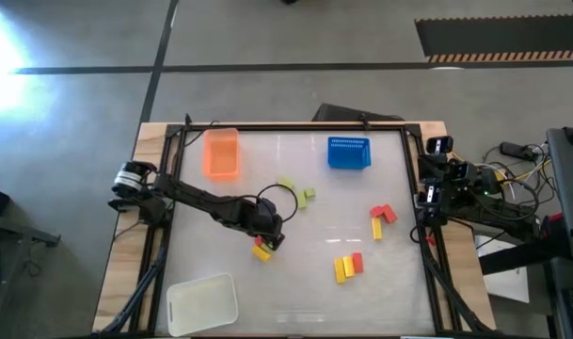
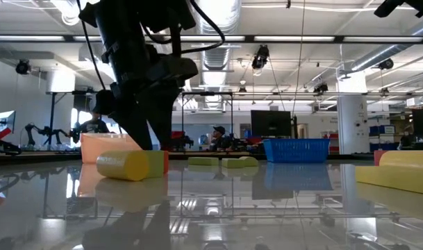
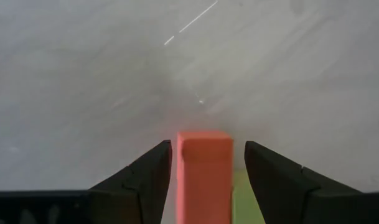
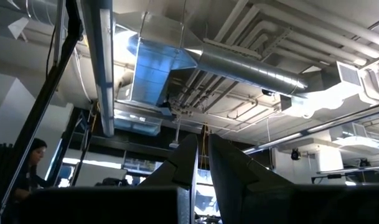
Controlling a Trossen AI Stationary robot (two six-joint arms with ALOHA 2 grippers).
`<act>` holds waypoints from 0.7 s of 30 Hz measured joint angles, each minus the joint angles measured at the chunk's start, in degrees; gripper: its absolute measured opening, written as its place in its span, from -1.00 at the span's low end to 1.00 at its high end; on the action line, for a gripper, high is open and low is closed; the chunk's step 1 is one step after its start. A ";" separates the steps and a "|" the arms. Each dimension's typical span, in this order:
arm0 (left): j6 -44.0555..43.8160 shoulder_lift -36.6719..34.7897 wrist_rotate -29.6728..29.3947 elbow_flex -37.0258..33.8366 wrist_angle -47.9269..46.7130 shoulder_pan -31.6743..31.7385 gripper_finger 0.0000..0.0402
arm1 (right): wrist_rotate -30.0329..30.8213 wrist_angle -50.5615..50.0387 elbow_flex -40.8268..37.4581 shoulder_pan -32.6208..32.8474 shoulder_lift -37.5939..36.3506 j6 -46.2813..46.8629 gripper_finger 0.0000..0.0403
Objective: Sort & place blocks by color
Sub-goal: Put the orange wooden block into the orange bin
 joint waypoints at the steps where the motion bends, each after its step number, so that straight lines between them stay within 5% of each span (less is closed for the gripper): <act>1: 0.00 0.10 0.08 -0.14 0.18 -0.11 -0.07 | -0.02 -0.01 0.00 0.00 0.00 0.00 -0.84; 11: 0.02 1.35 0.14 -0.42 0.10 -0.42 -0.08 | 0.00 0.02 0.00 0.00 0.00 0.00 -0.84; 21: 0.04 1.33 0.15 -0.44 0.12 -0.42 -0.46 | 0.00 0.00 0.02 0.00 0.02 0.02 -0.84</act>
